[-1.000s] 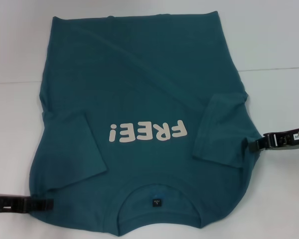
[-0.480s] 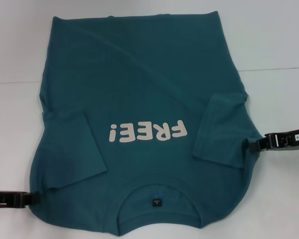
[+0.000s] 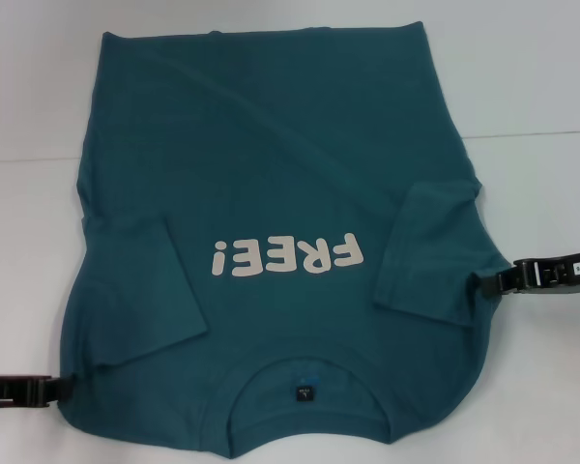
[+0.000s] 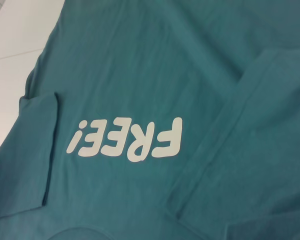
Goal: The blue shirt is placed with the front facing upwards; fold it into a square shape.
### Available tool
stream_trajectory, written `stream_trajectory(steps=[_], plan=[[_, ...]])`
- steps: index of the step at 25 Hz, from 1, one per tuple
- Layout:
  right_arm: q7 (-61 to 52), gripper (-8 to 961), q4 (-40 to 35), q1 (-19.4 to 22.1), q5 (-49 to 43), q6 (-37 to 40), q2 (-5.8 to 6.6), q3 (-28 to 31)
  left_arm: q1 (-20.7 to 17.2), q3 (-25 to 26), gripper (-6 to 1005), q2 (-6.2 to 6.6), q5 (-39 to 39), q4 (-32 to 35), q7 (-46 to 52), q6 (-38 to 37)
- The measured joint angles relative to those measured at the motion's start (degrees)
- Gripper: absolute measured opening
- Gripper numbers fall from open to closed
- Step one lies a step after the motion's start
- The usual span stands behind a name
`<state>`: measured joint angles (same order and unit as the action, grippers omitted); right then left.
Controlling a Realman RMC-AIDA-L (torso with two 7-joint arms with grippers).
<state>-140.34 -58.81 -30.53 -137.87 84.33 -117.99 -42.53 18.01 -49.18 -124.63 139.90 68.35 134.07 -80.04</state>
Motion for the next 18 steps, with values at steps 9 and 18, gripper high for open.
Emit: stream_trajectory(steps=[9,18], plan=[[0.55,22,-0.07,0.24,0.14,0.06,0.04,0.42,-0.81,-0.13,0,0.00,-2.22,3.13,0.48,-1.75],[2.05,21,-0.08,1.13,3.38,4.44,0.87,3.37,-1.34,0.27,0,0.00,-3.31,6.33,2.33,-6.18]])
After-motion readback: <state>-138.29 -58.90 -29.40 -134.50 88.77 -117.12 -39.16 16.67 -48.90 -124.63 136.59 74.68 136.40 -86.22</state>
